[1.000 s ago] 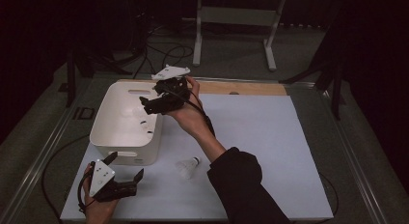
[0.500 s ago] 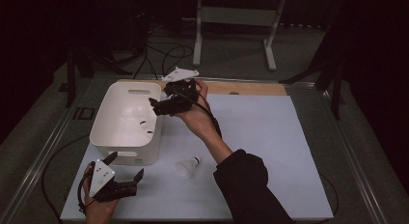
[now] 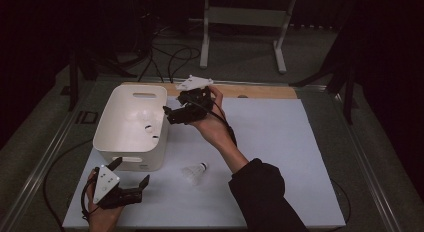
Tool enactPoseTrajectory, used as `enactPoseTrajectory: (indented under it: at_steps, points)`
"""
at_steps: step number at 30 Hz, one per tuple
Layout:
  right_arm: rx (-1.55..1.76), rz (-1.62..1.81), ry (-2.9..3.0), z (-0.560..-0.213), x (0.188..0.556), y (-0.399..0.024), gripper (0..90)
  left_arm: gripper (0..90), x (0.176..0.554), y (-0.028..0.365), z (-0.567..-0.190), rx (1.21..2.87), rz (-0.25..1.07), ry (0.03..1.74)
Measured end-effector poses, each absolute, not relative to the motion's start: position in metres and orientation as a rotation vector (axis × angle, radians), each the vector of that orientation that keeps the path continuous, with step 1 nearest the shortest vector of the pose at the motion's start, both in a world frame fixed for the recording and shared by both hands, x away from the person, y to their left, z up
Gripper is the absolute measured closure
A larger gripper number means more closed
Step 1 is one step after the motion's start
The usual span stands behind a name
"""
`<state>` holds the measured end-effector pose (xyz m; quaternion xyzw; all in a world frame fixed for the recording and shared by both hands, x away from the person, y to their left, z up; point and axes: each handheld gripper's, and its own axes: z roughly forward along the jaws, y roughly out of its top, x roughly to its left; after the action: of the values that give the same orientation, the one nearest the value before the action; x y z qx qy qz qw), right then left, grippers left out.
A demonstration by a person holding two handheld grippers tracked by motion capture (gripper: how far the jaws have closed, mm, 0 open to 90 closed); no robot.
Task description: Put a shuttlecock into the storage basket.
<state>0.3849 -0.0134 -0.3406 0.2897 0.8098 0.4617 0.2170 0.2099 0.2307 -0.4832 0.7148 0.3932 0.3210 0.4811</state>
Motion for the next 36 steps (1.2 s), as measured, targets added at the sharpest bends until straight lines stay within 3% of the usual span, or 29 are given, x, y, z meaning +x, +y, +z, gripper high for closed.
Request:
enactPoseTrajectory:
  at_steps: [36]
  points:
    - [0.805,1.222,2.304,-0.366,0.370,-0.037,7.3,0.2,0.209,0.231,-0.483,1.739,0.784,0.963]
